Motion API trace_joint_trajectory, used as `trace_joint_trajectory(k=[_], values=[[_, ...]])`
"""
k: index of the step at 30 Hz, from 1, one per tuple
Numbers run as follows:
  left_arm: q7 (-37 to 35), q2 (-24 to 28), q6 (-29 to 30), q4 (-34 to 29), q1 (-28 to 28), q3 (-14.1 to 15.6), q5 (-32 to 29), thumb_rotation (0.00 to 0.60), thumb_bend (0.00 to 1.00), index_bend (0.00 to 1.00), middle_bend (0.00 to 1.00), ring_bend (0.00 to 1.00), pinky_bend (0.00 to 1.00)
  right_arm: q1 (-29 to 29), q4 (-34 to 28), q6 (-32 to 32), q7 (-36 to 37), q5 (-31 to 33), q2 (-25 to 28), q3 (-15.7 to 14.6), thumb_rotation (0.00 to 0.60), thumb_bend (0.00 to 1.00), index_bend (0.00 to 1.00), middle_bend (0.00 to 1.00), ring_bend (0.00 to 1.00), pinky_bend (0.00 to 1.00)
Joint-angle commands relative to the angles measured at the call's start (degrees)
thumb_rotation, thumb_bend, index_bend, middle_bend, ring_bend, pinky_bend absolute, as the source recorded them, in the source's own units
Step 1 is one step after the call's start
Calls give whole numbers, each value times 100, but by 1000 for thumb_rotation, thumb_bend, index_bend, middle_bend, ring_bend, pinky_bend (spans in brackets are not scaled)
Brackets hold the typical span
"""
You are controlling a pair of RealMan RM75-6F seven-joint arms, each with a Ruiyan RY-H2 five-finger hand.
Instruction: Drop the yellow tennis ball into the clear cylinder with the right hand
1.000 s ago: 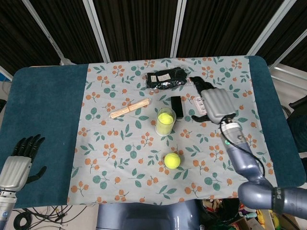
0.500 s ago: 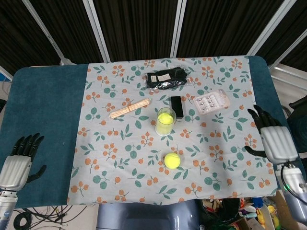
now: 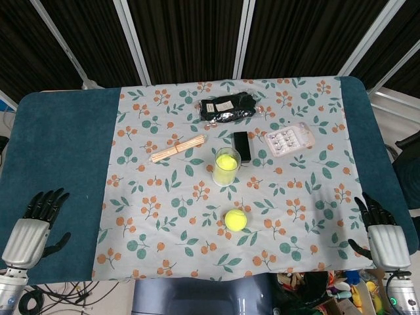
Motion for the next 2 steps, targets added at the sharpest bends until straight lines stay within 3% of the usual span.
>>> trace_joint_trajectory(k=[1,2], values=[[25,-24,-1,35,7,-7,-27,600,290,27,17,0,29,-63,159,-46,40,-53,-102,48,600,70,26,0,90,219],[20,-28,-7,47,5,-20,-51,600,290,27,17,0,29,-68,175,-90,56,-51,-115,56,600,70,26,0,90,219]])
